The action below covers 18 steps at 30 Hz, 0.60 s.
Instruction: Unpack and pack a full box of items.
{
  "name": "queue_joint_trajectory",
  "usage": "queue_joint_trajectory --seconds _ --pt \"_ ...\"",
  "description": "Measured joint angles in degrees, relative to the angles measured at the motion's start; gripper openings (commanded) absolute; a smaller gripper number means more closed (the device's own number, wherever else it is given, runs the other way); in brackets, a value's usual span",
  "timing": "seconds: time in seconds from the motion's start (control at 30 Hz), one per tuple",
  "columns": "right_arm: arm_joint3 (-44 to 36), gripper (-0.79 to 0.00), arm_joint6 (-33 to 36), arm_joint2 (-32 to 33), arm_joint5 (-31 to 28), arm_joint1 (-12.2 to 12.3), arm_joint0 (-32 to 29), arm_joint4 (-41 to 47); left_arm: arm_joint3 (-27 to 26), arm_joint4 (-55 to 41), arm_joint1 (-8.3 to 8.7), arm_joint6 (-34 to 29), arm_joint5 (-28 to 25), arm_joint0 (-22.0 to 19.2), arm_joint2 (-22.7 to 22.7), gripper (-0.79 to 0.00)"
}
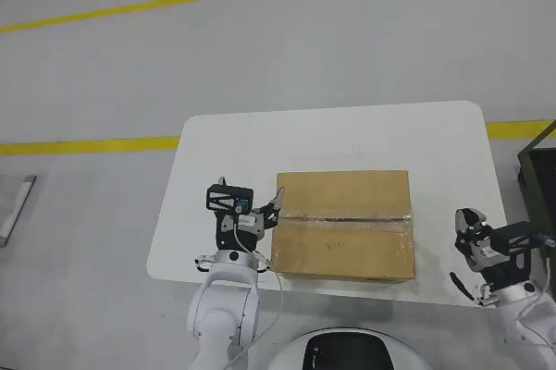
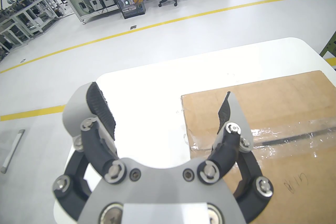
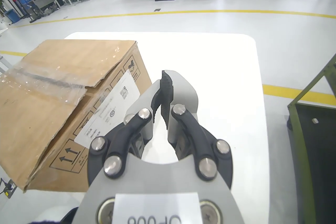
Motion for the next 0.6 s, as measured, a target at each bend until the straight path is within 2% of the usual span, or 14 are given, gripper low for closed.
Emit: queue_joint_trajectory --seconds 0.17,0.3,0.6 --pt "4.63 -0.785 1.13 -4.73 -0.88 -0.39 5.21 -0.52 0.0 -0.02 0.01 0.09 -0.06 0.02 0.02 0.0" --pt "6.6 -0.785 1.54 -7.49 -2.43 -0.56 8.25 -2.36 -0.39 -1.19 0.2 1.44 -2.0 0.38 0.71 0.0" --pt "10.08 -0.785 2.28 -11.38 -3.96 -1.05 12.63 -2.2 -2.42 -4.83 0.94 0.32 -11.61 0.15 3.03 0.0"
